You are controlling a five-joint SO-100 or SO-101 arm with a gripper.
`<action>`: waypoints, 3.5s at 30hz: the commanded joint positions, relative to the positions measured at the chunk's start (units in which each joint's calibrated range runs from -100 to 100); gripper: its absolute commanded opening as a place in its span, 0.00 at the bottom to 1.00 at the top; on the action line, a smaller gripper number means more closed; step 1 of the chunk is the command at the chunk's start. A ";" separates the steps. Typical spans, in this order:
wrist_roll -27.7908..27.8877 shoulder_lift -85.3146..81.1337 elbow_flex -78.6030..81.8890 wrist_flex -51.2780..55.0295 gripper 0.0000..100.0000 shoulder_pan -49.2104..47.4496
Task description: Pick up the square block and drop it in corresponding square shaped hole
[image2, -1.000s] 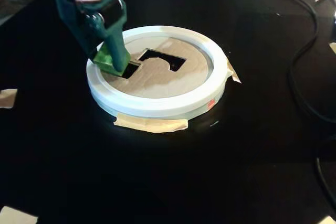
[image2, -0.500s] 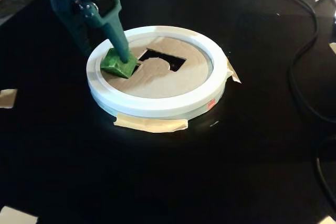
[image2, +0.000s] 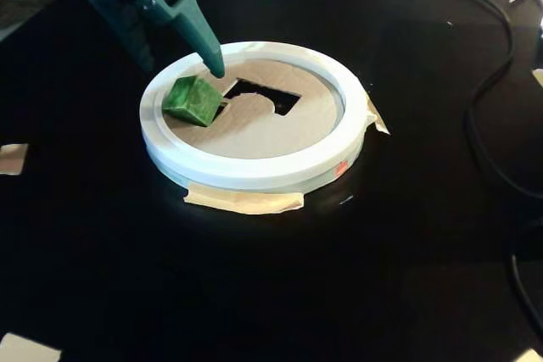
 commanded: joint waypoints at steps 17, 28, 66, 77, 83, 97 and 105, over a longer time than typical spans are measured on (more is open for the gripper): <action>3.37 -6.52 -4.86 -0.71 0.81 5.03; 3.47 -1.77 -3.31 -7.03 0.81 5.28; 4.98 3.15 9.44 -22.99 0.81 10.77; 4.98 3.24 9.71 -21.88 0.81 10.27; 5.03 2.71 15.45 -24.39 0.81 11.02; 4.98 3.51 19.37 -25.19 0.81 11.15; 5.47 3.51 18.91 -25.19 0.81 11.27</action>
